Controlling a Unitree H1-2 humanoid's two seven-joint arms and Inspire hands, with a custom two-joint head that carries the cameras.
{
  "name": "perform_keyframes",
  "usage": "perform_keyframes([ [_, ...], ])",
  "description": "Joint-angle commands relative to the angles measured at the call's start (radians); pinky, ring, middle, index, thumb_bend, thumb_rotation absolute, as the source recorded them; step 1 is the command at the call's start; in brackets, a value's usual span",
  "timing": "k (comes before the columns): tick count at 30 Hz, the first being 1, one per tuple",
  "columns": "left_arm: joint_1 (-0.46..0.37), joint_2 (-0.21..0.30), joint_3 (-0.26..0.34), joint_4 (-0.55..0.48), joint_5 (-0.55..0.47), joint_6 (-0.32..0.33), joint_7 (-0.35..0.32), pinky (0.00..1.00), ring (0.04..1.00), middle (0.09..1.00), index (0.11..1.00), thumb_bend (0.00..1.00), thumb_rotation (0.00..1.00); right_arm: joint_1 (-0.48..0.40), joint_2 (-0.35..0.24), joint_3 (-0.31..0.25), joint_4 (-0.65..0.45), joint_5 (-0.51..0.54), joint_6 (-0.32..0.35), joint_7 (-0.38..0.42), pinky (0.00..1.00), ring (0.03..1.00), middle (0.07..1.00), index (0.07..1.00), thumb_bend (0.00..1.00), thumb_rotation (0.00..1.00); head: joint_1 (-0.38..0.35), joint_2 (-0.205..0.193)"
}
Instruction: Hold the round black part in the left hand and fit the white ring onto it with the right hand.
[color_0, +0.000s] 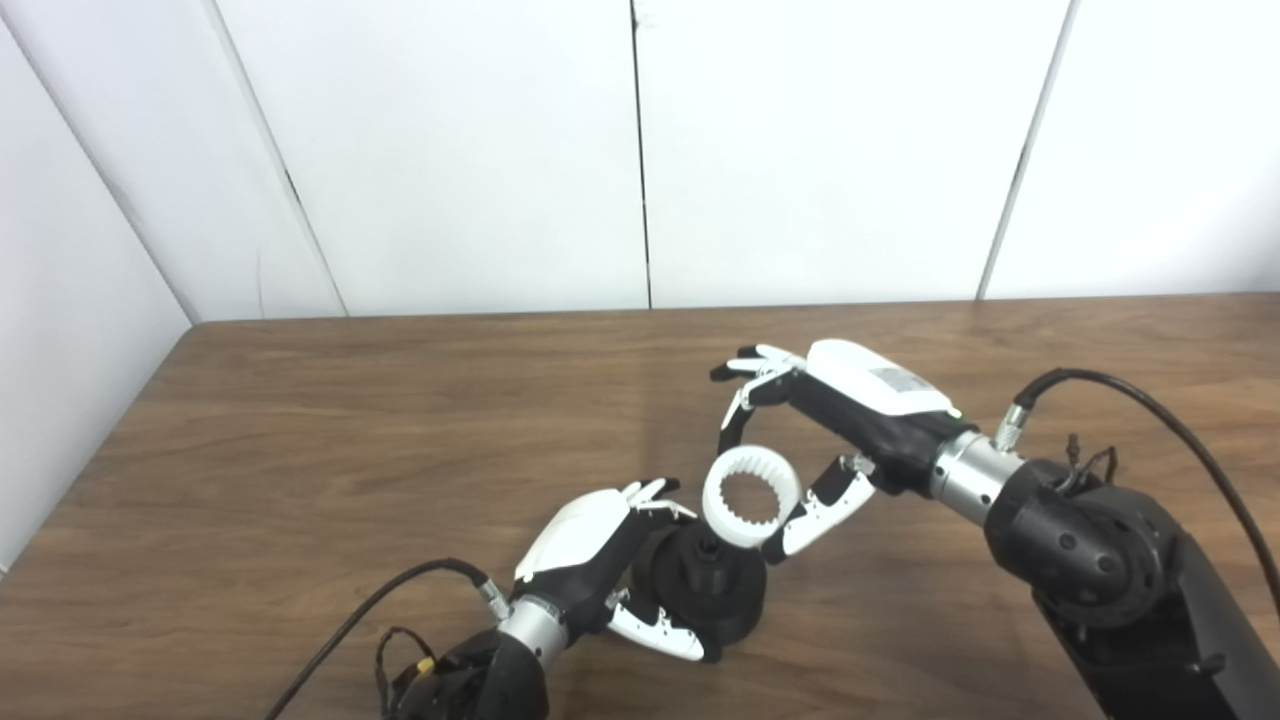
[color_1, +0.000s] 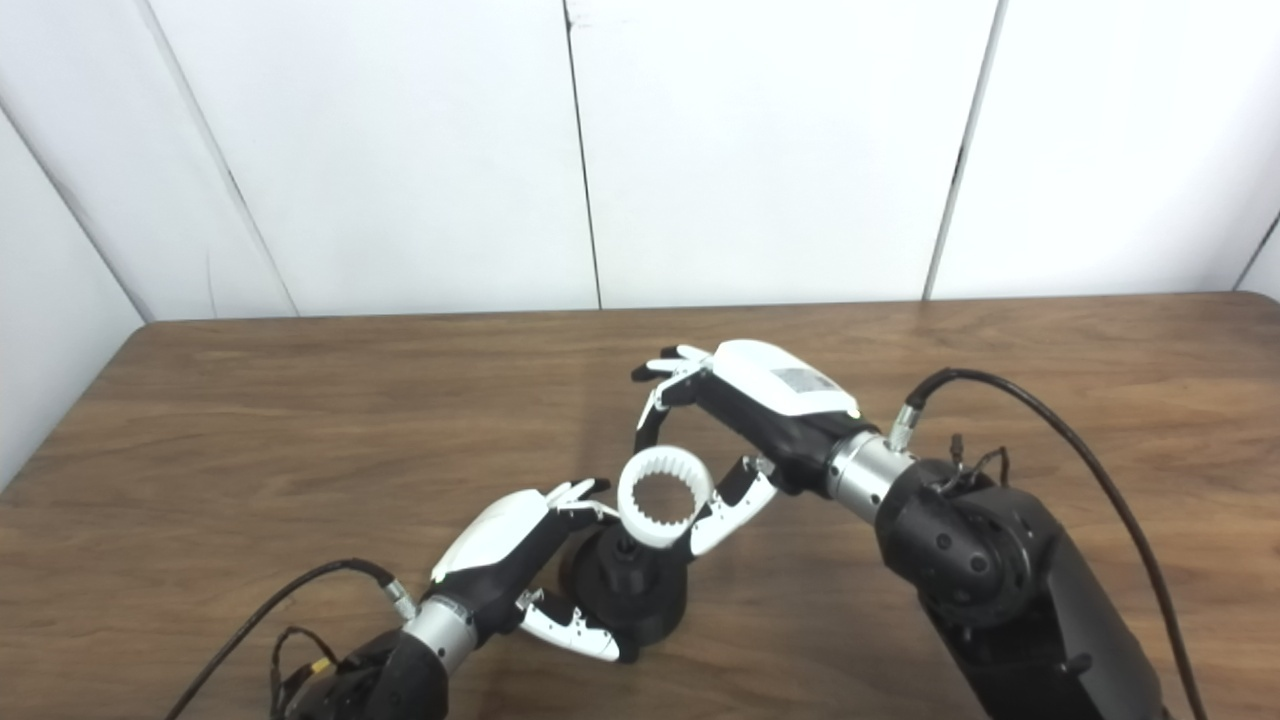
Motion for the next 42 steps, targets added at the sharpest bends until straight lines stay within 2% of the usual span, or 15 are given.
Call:
perform_keyframes([
  [1,-0.015,0.003,0.007,-0.011,-0.005,0.007,-0.002,0.99,1.000,0.985,0.722,0.93,0.25,-0.024,0.007,-0.005,-0.013,-0.008,-0.020,-0.020,0.84,0.965,0.893,0.493,0.52,0.16,0.000,0.002],
  [15,-0.012,0.001,0.001,-0.011,-0.004,0.007,-0.002,1.00,1.000,0.987,0.722,0.93,0.26,0.008,0.030,0.015,0.015,-0.025,-0.046,-0.038,0.85,0.962,0.891,0.493,0.52,0.16,-0.002,0.008],
  [42,-0.015,-0.011,-0.011,-0.014,0.010,0.024,-0.004,1.00,1.000,0.983,0.729,0.92,0.25,0.006,0.054,0.040,0.030,-0.041,-0.024,-0.004,0.88,0.989,0.909,0.494,0.52,0.16,0.000,0.007],
])
